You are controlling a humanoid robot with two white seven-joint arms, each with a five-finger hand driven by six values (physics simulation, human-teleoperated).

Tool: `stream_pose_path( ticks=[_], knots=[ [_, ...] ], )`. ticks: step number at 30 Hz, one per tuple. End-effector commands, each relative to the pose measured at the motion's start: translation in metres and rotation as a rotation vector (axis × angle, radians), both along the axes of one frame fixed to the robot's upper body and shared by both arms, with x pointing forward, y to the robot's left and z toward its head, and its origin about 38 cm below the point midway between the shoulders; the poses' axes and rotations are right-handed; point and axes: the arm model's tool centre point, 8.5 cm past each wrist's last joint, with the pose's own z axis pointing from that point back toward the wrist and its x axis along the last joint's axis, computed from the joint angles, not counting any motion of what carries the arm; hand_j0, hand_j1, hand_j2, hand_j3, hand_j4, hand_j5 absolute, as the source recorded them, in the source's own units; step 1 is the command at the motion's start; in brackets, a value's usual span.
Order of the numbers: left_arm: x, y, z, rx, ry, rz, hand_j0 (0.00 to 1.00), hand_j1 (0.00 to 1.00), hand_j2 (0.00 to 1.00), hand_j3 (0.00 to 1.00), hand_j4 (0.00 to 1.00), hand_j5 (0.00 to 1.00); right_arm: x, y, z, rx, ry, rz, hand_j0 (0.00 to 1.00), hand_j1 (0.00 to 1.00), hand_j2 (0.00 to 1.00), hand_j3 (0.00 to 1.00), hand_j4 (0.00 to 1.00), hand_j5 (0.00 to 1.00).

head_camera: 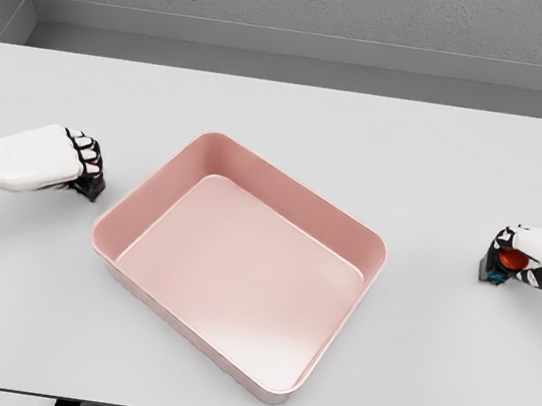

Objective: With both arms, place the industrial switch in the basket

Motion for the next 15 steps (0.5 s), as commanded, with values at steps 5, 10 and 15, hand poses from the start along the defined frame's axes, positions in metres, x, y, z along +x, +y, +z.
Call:
stream_pose_path(
  ticks=[5, 10, 15],
  knots=[
    [0.009, -0.002, 0.021, -0.014, -0.050, 0.000, 0.18, 0.18, 0.18, 0.18, 0.18, 0.18, 0.006, 0.002, 0.013, 0.002, -0.034, 0.012, 0.39, 0.39, 0.39, 0.39, 0.39, 0.39],
    [0.010, -0.022, 0.052, -0.070, -0.130, -0.055, 0.19, 0.19, 0.19, 0.19, 0.19, 0.19, 0.017, 0.004, 0.035, 0.004, -0.094, 0.017, 0.39, 0.39, 0.39, 0.39, 0.39, 0.39],
    [0.004, -0.054, 0.092, -0.150, -0.232, -0.145, 0.19, 0.19, 0.19, 0.19, 0.19, 0.19, 0.027, 0.011, 0.060, 0.009, -0.166, 0.064, 0.39, 0.39, 0.39, 0.39, 0.39, 0.39]
  ],
)
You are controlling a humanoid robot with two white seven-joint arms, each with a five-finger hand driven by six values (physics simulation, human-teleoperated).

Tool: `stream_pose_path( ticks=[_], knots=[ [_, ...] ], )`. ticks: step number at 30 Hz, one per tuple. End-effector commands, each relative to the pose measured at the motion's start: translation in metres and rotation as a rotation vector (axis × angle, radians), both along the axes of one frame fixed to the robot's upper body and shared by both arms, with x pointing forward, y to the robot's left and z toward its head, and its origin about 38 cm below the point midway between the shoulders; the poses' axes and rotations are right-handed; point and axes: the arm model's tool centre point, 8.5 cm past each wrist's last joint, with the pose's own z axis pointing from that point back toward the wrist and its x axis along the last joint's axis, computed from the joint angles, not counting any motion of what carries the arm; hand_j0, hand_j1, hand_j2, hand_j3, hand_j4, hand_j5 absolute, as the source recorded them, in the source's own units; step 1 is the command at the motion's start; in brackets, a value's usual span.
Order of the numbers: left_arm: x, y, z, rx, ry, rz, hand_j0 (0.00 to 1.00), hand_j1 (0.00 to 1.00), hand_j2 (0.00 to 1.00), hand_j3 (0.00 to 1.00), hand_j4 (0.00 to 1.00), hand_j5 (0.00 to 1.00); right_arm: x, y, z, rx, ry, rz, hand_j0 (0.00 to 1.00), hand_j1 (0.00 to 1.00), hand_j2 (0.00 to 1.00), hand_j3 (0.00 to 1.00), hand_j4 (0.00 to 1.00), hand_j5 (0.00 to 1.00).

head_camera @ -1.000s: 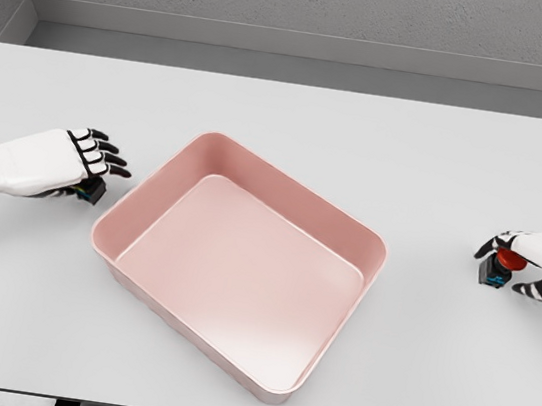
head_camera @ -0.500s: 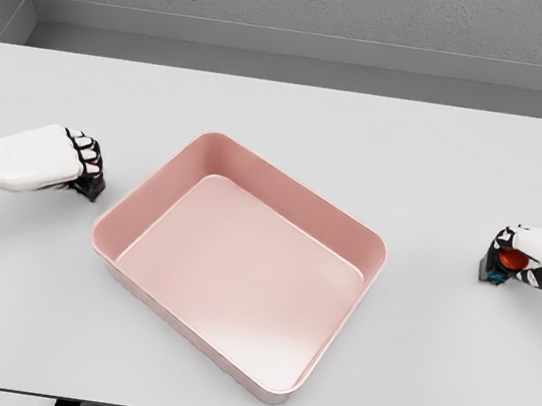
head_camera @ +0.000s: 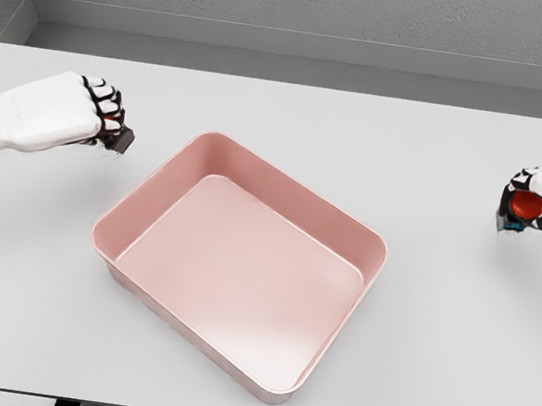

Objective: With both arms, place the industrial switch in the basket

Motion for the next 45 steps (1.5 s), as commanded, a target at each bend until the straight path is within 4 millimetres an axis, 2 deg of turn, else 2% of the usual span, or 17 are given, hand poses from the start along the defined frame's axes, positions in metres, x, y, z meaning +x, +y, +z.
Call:
stream_pose_path(
  ticks=[1, 4, 8, 11, 13, 19, 23, 24, 25, 29, 34, 36, 41, 42, 44, 45],
  knots=[
    [-0.008, -0.021, 0.025, -0.051, -0.055, -0.067, 0.19, 0.19, 0.19, 0.19, 0.19, 0.19, -0.001, 0.003, 0.001, 0.004, -0.006, 0.031, 0.39, 0.39, 0.39, 0.39, 0.39, 0.39],
    [-0.020, -0.050, 0.036, -0.100, -0.081, -0.157, 0.19, 0.19, 0.19, 0.19, 0.19, 0.19, 0.001, 0.010, 0.006, 0.015, -0.031, 0.072, 0.39, 0.39, 0.39, 0.39, 0.39, 0.39],
    [-0.028, -0.083, 0.031, -0.161, -0.076, -0.235, 0.20, 0.20, 0.20, 0.20, 0.20, 0.20, 0.005, 0.023, 0.012, 0.041, -0.065, 0.129, 0.39, 0.39, 0.39, 0.39, 0.39, 0.39],
    [-0.030, -0.103, 0.017, -0.155, -0.033, -0.261, 0.20, 0.20, 0.20, 0.20, 0.20, 0.20, 0.009, 0.034, 0.019, 0.066, -0.096, 0.169, 0.39, 0.39, 0.39, 0.39, 0.39, 0.39],
    [-0.032, -0.117, 0.007, -0.147, -0.004, -0.280, 0.20, 0.20, 0.20, 0.20, 0.20, 0.20, 0.014, 0.051, 0.018, 0.076, -0.097, 0.212, 0.39, 0.39, 0.39, 0.39, 0.39, 0.39],
    [-0.039, -0.132, -0.017, -0.069, 0.043, -0.310, 0.24, 0.24, 0.24, 0.24, 0.24, 0.24, 0.015, 0.081, 0.018, 0.082, -0.110, 0.348, 0.40, 0.40, 0.40, 0.40, 0.40, 0.40],
    [-0.036, -0.130, -0.021, -0.042, 0.051, -0.296, 0.35, 0.35, 0.35, 0.35, 0.35, 0.35, 0.004, 0.092, 0.021, 0.075, -0.148, 0.512, 0.40, 0.40, 0.40, 0.40, 0.40, 0.40],
    [-0.036, -0.129, -0.022, -0.027, 0.060, -0.288, 0.44, 0.44, 0.44, 0.44, 0.44, 0.44, 0.002, 0.094, 0.021, 0.074, -0.153, 0.536, 0.40, 0.40, 0.40, 0.40, 0.40, 0.40],
    [-0.037, -0.129, -0.025, -0.040, 0.076, -0.288, 1.00, 1.00, 1.00, 1.00, 1.00, 1.00, 0.001, 0.095, 0.022, 0.071, -0.159, 0.557, 0.40, 0.40, 0.40, 0.40, 0.40, 0.40],
    [-0.038, -0.129, -0.026, -0.022, 0.073, -0.288, 1.00, 1.00, 1.00, 1.00, 1.00, 1.00, 0.002, 0.104, 0.030, 0.079, -0.195, 0.609, 0.40, 0.40, 0.40, 0.40, 0.40, 0.40],
    [-0.033, -0.120, -0.027, 0.071, 0.093, -0.250, 1.00, 1.00, 1.00, 1.00, 1.00, 1.00, 0.005, 0.130, 0.030, 0.092, -0.195, 0.673, 0.40, 0.40, 0.40, 0.40, 0.40, 0.40],
    [-0.030, -0.109, -0.021, 0.083, 0.084, -0.226, 1.00, 1.00, 1.00, 1.00, 1.00, 1.00, 0.004, 0.142, 0.021, 0.103, -0.171, 0.703, 0.40, 0.40, 0.40, 0.40, 0.40, 0.40],
    [-0.026, -0.079, -0.002, 0.072, 0.076, -0.168, 1.00, 1.00, 1.00, 1.00, 1.00, 1.00, 0.004, 0.145, 0.020, 0.108, -0.172, 0.709, 0.39, 0.39, 0.39, 0.39, 0.39, 0.39],
    [-0.024, -0.070, 0.005, 0.062, 0.075, -0.149, 1.00, 1.00, 1.00, 1.00, 1.00, 1.00, 0.006, 0.149, 0.026, 0.114, -0.188, 0.717, 0.39, 0.39, 0.39, 0.39, 0.39, 0.39],
    [-0.025, -0.046, 0.018, 0.037, 0.102, -0.100, 1.00, 1.00, 1.00, 1.00, 1.00, 1.00, 0.005, 0.150, 0.023, 0.115, -0.182, 0.720, 0.39, 0.39, 0.39, 0.39, 0.39, 0.39],
    [-0.026, -0.040, 0.021, 0.022, 0.113, -0.089, 1.00, 1.00, 1.00, 1.00, 1.00, 1.00, 0.005, 0.153, 0.019, 0.115, -0.169, 0.728, 0.39, 0.39, 0.39, 0.39, 0.39, 0.39]
  ],
)
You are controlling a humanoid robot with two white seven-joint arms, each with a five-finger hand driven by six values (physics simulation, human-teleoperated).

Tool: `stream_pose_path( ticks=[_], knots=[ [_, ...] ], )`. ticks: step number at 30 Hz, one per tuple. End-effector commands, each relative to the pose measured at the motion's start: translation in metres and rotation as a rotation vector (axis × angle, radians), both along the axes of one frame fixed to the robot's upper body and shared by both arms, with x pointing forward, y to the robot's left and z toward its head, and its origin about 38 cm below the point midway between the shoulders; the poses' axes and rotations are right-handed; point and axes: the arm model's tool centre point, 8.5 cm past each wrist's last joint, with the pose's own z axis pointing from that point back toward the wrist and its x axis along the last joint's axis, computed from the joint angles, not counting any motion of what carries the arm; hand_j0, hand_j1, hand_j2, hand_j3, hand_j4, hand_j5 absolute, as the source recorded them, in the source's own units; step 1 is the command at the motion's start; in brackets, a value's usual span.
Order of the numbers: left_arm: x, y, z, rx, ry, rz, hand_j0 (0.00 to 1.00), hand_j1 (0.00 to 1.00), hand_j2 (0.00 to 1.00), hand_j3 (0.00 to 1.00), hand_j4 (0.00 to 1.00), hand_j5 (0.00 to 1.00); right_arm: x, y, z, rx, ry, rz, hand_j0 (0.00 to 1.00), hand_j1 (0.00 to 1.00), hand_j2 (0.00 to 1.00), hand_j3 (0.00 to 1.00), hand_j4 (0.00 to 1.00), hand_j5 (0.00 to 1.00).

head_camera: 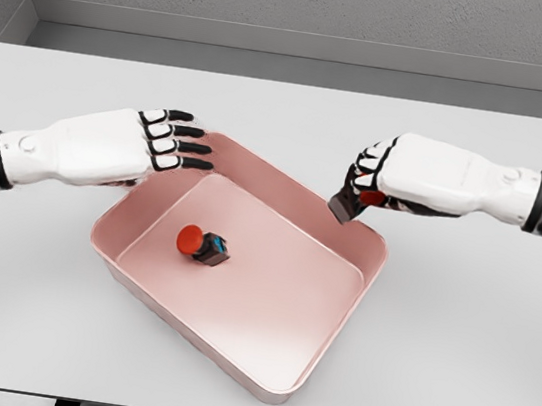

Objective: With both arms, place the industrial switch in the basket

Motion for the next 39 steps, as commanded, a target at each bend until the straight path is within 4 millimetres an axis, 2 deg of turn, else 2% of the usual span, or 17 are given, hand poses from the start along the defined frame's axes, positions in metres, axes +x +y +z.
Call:
stream_pose_path(
  ticks=[1, 7, 10, 15, 18, 19, 20, 21, 22, 28, 30, 34, 37, 39],
  knots=[
    [0.002, 0.027, 0.016, -0.038, 0.030, 0.061, 1.00, 1.00, 1.00, 1.00, 1.00, 1.00, -0.002, 0.006, -0.007, 0.006, 0.023, 0.016, 0.39, 0.39, 0.39, 0.39, 0.39, 0.39],
    [-0.005, 0.081, -0.013, -0.059, 0.186, 0.212, 1.00, 1.00, 1.00, 1.00, 1.00, 1.00, -0.007, 0.020, -0.024, -0.004, 0.070, 0.054, 0.39, 0.39, 0.39, 0.39, 0.39, 0.39],
    [-0.003, 0.096, -0.016, -0.042, 0.197, 0.254, 1.00, 1.00, 1.00, 1.00, 1.00, 1.00, -0.007, 0.021, -0.024, -0.002, 0.069, 0.057, 0.40, 0.40, 0.40, 0.40, 0.40, 0.40],
    [-0.002, 0.101, -0.017, -0.035, 0.196, 0.268, 1.00, 1.00, 1.00, 1.00, 1.00, 1.00, -0.008, 0.031, -0.027, 0.000, 0.077, 0.084, 0.40, 0.40, 0.40, 0.40, 0.40, 0.40],
    [-0.002, 0.101, -0.017, -0.035, 0.196, 0.268, 1.00, 1.00, 1.00, 1.00, 1.00, 1.00, -0.010, 0.046, -0.030, -0.001, 0.086, 0.122, 0.41, 0.41, 0.41, 0.41, 0.41, 0.41],
    [-0.002, 0.101, -0.017, -0.035, 0.196, 0.268, 1.00, 1.00, 1.00, 1.00, 1.00, 1.00, -0.011, 0.047, -0.032, -0.003, 0.092, 0.126, 0.45, 0.45, 0.45, 0.45, 0.45, 0.45],
    [-0.002, 0.100, -0.017, -0.035, 0.197, 0.268, 1.00, 1.00, 1.00, 1.00, 1.00, 1.00, -0.011, 0.047, -0.032, -0.001, 0.092, 0.126, 0.69, 0.69, 0.69, 0.69, 0.69, 0.69],
    [-0.002, 0.101, -0.016, -0.034, 0.194, 0.269, 1.00, 1.00, 1.00, 1.00, 1.00, 1.00, -0.011, 0.047, -0.032, -0.001, 0.092, 0.126, 0.88, 0.88, 0.88, 0.88, 0.88, 0.88],
    [-0.002, 0.101, -0.016, -0.034, 0.196, 0.268, 1.00, 1.00, 1.00, 1.00, 1.00, 1.00, -0.011, 0.047, -0.032, 0.000, 0.092, 0.127, 0.99, 0.99, 0.99, 0.99, 0.99, 0.99],
    [-0.003, 0.101, -0.017, -0.031, 0.198, 0.269, 1.00, 1.00, 1.00, 1.00, 1.00, 1.00, -0.011, 0.047, -0.032, 0.000, 0.090, 0.127, 1.00, 1.00, 1.00, 1.00, 1.00, 1.00],
    [-0.003, 0.102, -0.016, -0.030, 0.196, 0.270, 1.00, 1.00, 1.00, 1.00, 1.00, 1.00, -0.008, 0.042, -0.026, 0.001, 0.075, 0.113, 1.00, 1.00, 1.00, 1.00, 1.00, 1.00],
    [-0.004, 0.102, -0.017, -0.022, 0.200, 0.268, 1.00, 1.00, 1.00, 1.00, 1.00, 1.00, 0.001, 0.028, 0.004, 0.025, 0.000, 0.071, 1.00, 1.00, 1.00, 1.00, 1.00, 1.00],
    [-0.005, 0.098, -0.017, -0.021, 0.202, 0.257, 1.00, 1.00, 1.00, 1.00, 1.00, 1.00, 0.004, -0.006, 0.024, 0.020, -0.034, -0.007, 1.00, 1.00, 1.00, 1.00, 1.00, 1.00],
    [-0.006, 0.099, -0.016, -0.016, 0.201, 0.257, 1.00, 1.00, 1.00, 1.00, 1.00, 1.00, 0.003, -0.021, 0.026, 0.032, -0.034, -0.044, 1.00, 1.00, 1.00, 1.00, 1.00, 1.00]
  ],
)
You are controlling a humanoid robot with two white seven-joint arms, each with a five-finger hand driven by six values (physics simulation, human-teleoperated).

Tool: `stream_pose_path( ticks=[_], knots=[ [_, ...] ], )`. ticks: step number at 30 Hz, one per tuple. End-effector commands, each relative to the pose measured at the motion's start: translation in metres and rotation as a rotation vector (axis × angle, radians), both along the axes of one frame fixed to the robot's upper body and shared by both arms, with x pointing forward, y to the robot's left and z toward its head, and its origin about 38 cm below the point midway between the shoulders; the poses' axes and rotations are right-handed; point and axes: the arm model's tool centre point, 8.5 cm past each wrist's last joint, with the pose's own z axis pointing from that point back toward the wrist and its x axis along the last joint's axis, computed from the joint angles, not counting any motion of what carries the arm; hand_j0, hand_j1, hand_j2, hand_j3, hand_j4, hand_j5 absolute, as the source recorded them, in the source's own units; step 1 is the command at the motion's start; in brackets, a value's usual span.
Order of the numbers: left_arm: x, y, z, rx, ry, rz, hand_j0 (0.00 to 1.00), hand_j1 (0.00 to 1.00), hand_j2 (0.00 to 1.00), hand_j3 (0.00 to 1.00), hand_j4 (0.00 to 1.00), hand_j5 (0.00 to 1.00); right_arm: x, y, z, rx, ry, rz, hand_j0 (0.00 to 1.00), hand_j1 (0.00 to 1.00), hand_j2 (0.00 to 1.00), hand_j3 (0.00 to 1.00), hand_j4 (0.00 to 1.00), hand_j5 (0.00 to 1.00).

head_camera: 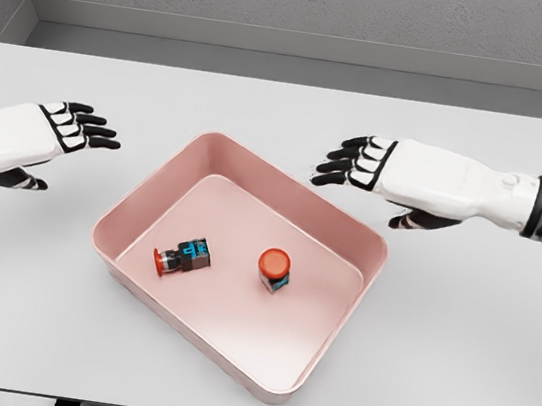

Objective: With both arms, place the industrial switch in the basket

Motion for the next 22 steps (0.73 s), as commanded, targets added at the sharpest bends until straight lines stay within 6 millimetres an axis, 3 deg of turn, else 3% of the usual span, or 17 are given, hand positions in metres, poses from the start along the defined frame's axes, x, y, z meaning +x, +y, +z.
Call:
stream_pose_path(
  ticks=[1, 5, 11, 22],
  knots=[
    [-0.001, 0.000, 0.002, -0.001, 0.001, -0.002, 1.00, 1.00, 1.00, 1.00, 1.00, 1.00, 0.004, -0.027, 0.029, 0.006, -0.060, -0.068, 1.00, 1.00, 1.00, 1.00, 1.00, 1.00],
    [-0.003, 0.001, -0.002, 0.002, 0.013, 0.001, 1.00, 1.00, 1.00, 1.00, 1.00, 1.00, 0.001, -0.063, 0.032, 0.007, -0.068, -0.167, 1.00, 1.00, 1.00, 1.00, 1.00, 1.00],
    [-0.003, 0.002, -0.002, 0.003, 0.011, 0.003, 1.00, 1.00, 1.00, 1.00, 1.00, 1.00, -0.009, -0.121, 0.015, 0.036, -0.025, -0.337, 1.00, 1.00, 1.00, 1.00, 1.00, 1.00],
    [-0.003, 0.002, -0.001, 0.003, 0.010, 0.003, 1.00, 1.00, 1.00, 1.00, 1.00, 1.00, -0.014, -0.120, 0.003, 0.028, 0.001, -0.335, 1.00, 1.00, 1.00, 1.00, 1.00, 1.00]
  ],
)
